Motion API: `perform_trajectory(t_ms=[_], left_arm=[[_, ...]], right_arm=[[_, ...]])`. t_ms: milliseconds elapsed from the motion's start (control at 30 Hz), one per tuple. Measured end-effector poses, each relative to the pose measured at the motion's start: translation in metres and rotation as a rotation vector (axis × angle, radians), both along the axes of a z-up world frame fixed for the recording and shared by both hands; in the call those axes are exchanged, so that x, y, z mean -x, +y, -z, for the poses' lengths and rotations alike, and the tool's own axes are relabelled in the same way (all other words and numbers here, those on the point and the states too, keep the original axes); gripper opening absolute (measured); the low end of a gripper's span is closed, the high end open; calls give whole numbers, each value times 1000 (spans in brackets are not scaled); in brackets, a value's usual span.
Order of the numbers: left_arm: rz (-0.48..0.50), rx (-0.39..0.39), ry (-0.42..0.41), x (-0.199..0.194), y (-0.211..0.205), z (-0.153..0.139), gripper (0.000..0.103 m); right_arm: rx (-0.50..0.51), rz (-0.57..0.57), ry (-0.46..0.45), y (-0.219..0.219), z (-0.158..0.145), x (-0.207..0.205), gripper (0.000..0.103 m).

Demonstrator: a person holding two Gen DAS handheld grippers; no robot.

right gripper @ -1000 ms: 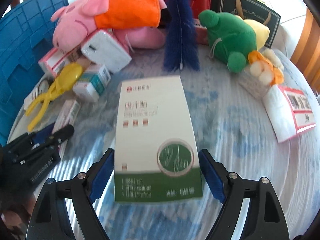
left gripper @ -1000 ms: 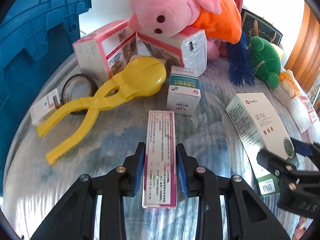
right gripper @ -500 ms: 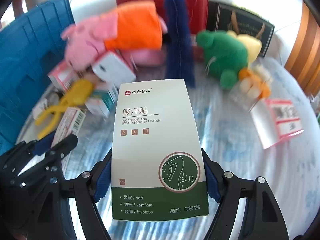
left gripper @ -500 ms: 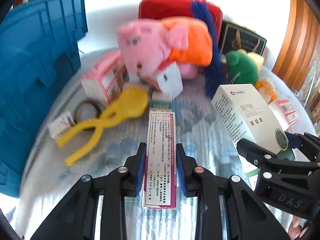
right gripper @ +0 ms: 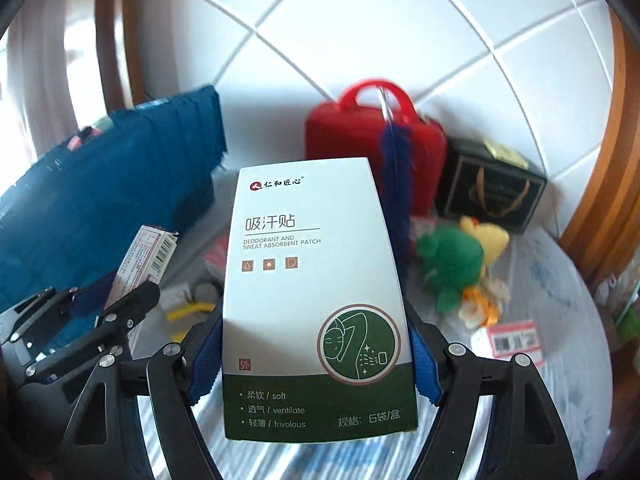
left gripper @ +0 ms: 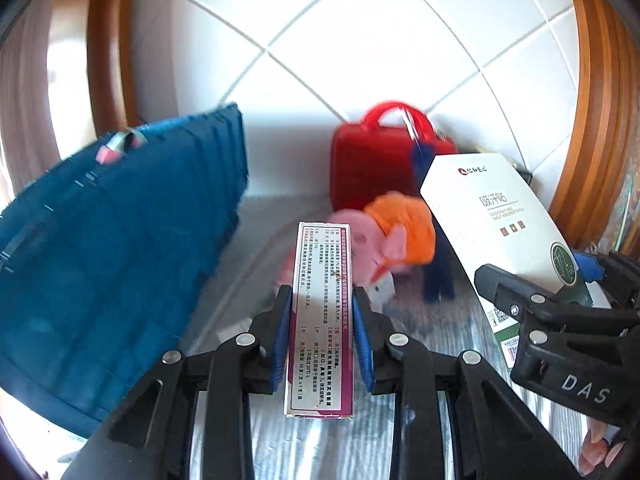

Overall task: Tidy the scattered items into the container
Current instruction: 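Carry both boxes over the blue crate with both tools, then open both tools to drop the boxes into the crate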

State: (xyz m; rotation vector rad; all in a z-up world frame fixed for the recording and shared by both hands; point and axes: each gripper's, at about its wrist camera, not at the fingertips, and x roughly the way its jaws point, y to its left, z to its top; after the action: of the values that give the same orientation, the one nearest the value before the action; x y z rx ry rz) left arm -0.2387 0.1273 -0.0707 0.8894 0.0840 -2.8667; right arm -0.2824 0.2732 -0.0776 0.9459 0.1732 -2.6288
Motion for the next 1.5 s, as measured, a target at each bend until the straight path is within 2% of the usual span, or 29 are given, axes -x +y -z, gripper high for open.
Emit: perform_trajectory(t_ms=[200,367,500,567,767,967,1400,1433,1500], left_arm=[[-78,48,152,-43,-71,-66,28],[-129,99,193,-65,-170,-102,28],[-143,144,151,-71,-254,-108,28],[-159,142,110,-69,-293,-105,28],[-174,67,-8,-53,-384,-82,28],[-163,24,-50,-41,-420,-63,28],[-152,-1,-85,-34,-445,-50,28],[-151,-8,-88,-34,-446,-50,30],[-153,-15,-89,-36,-446,-50,41]], right_arm=[[36,-66,120,-65,-60,-34,77],[85,-124,169,-158,-99,-56,77],[110,-157,188,-249,-115,-71,77],[119,-170,178,-293,-117,-73,77],[75,-168,104,-394,-101,-65,77],[6,-140,79,-436,-87,-47,77],[-26,-120,91,-465,-83,-41,78],[-29,-118,92,-466,-83,-42,78],[-33,-112,98,-466,-84,-43,79]])
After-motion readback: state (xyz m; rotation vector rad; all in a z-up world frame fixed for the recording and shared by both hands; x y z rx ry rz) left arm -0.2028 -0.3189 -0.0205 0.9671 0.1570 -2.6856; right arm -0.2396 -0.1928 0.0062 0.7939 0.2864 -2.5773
